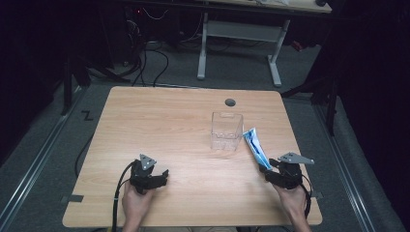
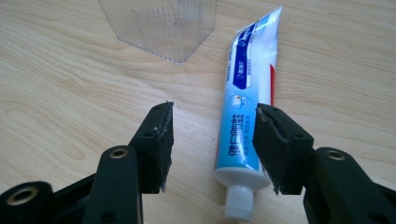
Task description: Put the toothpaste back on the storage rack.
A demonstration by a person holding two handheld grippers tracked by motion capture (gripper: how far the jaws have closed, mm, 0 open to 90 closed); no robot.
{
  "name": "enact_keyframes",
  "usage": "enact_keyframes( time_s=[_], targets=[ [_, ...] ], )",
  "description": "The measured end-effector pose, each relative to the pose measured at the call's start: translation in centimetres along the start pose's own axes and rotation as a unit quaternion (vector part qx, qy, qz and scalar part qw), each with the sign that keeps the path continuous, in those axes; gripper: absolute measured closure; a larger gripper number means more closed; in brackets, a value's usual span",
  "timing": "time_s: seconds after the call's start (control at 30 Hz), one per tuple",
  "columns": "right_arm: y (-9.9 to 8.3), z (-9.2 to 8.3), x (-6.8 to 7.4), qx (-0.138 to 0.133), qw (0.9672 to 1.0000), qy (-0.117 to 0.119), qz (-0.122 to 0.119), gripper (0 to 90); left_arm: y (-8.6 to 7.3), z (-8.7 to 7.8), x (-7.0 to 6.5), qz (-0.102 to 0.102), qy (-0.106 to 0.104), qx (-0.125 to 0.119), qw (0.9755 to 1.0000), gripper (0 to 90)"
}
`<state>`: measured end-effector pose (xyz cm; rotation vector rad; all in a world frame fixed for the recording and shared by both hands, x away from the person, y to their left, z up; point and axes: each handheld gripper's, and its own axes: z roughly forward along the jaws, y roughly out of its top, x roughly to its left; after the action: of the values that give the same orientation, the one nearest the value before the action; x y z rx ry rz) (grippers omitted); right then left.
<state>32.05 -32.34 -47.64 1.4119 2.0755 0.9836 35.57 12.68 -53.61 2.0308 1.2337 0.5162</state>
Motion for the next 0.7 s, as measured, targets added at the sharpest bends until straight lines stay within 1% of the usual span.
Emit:
enact_keyframes(
  time_s=[0.13, 0.23, 0.27, 0.37, 0.47, 0.57, 0.6, 0.7],
  targets=[
    [0.7, 0.1, -0.4, 0.003, 1.0000, -0.008, 0.003, 49.0, 0.0, 0.0, 0.0, 0.000, 0.000, 0.000, 1.0000, 20.5],
    [1.2, 0.0, -0.6, -0.007, 0.9998, -0.016, 0.007, 51.0, 0.0, 0.0, 0.0, 0.001, 0.000, 0.000, 1.0000, 20.5],
    [1.4, 0.0, -0.6, -0.012, 0.9998, -0.017, 0.006, 51.6, 0.0, 0.0, 0.0, 0.000, 0.000, 0.000, 1.0000, 20.5],
    [2.0, 0.2, -0.7, -0.012, 0.9997, -0.021, 0.000, 53.5, 0.0, 0.0, 0.0, 0.001, 0.000, 0.000, 1.0000, 20.4],
    [2.4, 0.4, -0.8, -0.012, 0.9997, -0.021, 0.000, 53.7, 0.0, 0.0, 0.0, 0.000, 0.000, 0.000, 1.0000, 20.4],
    [3.0, 0.8, -0.7, -0.003, 0.9998, -0.017, -0.006, 53.9, 0.0, 0.0, 0.0, 0.001, 0.000, 0.000, 1.0000, 20.4],
    [3.1, 1.0, -0.7, -0.001, 0.9998, -0.017, -0.012, 53.9, 0.0, 0.0, 0.0, 0.000, 0.000, 0.000, 1.0000, 20.4],
    [3.4, 1.2, -0.7, 0.002, 0.9998, -0.017, -0.009, 53.9, 0.0, 0.0, 0.0, 0.000, 0.000, 0.000, 1.0000, 20.4]
  ],
)
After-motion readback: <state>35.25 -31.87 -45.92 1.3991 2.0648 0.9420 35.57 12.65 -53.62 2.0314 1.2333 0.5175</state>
